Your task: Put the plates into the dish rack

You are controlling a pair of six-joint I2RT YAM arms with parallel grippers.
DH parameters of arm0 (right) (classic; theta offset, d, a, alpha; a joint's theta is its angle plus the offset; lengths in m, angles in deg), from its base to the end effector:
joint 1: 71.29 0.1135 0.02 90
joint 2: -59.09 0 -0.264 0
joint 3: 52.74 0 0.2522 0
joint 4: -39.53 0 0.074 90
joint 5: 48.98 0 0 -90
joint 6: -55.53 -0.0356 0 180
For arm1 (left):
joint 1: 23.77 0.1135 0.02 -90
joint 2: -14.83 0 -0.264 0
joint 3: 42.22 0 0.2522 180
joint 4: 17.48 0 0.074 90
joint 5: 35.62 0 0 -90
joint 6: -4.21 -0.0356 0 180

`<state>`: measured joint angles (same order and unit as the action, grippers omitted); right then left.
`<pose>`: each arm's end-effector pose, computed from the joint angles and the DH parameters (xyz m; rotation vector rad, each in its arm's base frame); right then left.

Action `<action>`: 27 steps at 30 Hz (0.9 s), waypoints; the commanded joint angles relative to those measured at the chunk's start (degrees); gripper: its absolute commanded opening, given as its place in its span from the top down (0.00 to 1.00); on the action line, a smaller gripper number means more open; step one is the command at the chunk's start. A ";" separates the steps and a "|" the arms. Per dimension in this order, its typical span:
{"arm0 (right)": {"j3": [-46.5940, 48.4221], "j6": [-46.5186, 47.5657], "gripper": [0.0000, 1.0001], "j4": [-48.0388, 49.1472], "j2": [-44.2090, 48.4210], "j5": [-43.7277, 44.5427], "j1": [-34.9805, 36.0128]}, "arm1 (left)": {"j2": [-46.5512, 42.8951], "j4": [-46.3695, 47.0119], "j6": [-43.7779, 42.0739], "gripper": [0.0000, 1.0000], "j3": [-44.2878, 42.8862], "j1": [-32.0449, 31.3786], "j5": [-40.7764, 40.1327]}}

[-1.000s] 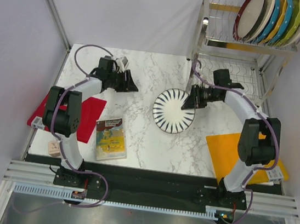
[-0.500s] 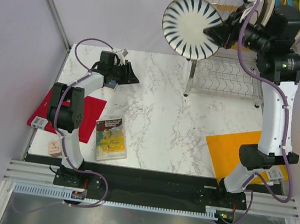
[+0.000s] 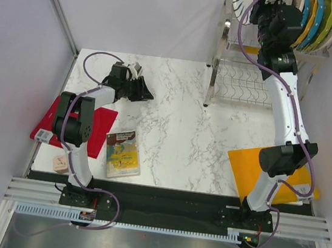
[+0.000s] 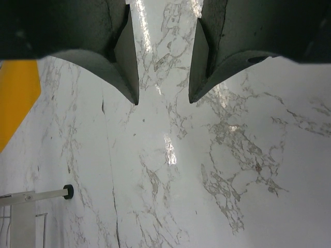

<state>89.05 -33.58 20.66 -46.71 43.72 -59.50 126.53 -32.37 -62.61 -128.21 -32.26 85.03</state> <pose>0.3925 0.0802 0.5480 -0.1002 1.2695 0.1339 0.4170 -0.0806 0.1813 -0.0065 2.3187 -0.8952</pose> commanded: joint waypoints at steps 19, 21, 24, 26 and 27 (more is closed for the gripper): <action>4.42 15.90 1.00 6.78 1.12 18.83 -1.68 | -0.08 6.66 7.06 0.51 0.24 -0.30 3.88; 4.69 16.08 1.00 5.55 0.68 18.75 -2.04 | 0.36 6.66 7.05 0.51 0.07 -0.21 3.97; 4.60 15.73 1.00 3.26 0.16 18.22 -2.21 | 1.15 6.66 7.32 0.51 -0.37 -0.21 4.15; 3.99 15.37 1.00 2.91 -0.19 18.48 -2.30 | 1.85 6.66 7.41 0.51 -0.72 -0.21 4.50; 3.98 15.37 1.00 2.82 -0.28 18.57 -2.39 | 2.03 6.58 7.32 0.51 -0.72 -0.21 4.50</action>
<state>90.82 -18.24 16.79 -50.16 62.05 -61.71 126.98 -27.67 -56.86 -127.68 -32.26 87.81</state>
